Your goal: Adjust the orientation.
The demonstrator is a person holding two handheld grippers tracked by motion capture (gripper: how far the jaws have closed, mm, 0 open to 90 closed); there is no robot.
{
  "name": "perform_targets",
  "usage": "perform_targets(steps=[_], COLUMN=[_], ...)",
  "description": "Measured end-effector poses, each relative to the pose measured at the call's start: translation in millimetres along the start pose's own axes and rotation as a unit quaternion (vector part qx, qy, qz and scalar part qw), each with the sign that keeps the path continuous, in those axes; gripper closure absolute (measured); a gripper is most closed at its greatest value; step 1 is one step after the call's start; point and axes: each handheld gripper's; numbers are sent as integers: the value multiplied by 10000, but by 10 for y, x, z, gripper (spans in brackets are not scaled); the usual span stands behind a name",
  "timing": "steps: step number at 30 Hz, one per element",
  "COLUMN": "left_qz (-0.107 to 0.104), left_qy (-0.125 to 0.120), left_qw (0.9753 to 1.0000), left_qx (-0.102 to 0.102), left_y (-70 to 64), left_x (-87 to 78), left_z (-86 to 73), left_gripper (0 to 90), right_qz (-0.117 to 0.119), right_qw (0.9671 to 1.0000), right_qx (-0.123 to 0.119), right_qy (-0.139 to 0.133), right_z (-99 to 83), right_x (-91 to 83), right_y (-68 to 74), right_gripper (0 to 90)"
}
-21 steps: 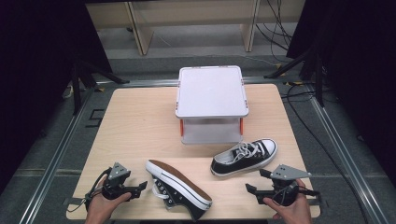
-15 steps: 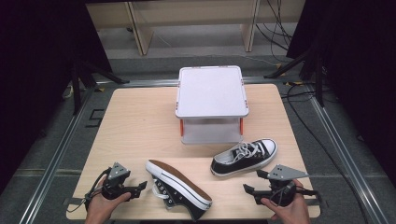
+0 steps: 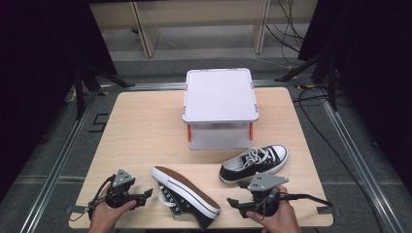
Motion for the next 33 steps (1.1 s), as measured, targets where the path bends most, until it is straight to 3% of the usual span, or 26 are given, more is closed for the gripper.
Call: perform_targets(steps=[2, 3, 7, 15, 25, 26, 27, 32, 33], left_qz=[-2, 18, 19, 27, -4, -7, 2, -3, 0], left_qy=[30, 44, 30, 34, 25, 10, -21, -22, -39], left_qw=[10000, 10000, 10000, 10000, 10000, 10000, 10000, 10000, 10000], left_qx=[43, 33, 34, 6, 24, 31, 31, 13, 20], left_y=[7, 12, 11, 11, 11, 14, 11, 12, 10], left_x=[-6, -9, -7, -2, 3, 1, -5, -8, -10], left_z=[-2, 2, -1, 2, -1, 3, 11, 7, 12], left_gripper=[185, 185, 185, 185, 185, 185, 185, 185, 185], right_qz=[61, 175, 428, 453, 504, 470, 390, 443, 465], right_qw=[9999, 9996, 9982, 9953, 9924, 9918, 9910, 9915, 9930], right_qx=[-110, -160, -347, -727, -875, -928, -1022, -925, -762], right_qy=[13, 131, 246, 456, 698, 738, 776, 798, 779], right_z=[33, 93, 189, 272, 259, 254, 246, 247, 249], right_x=[46, 136, 314, 533, 666, 684, 707, 706, 694], right_y=[36, 141, 284, 489, 560, 555, 533, 494, 462], right_gripper=[342, 340, 339, 369, 427, 442, 517, 541, 546])
Point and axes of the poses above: each handheld gripper's, and its own axes: x roughly forward along the jaws, z roughly out of its top, y roughly to its left, and after that the axes turned 9 degrees about x, right-handed
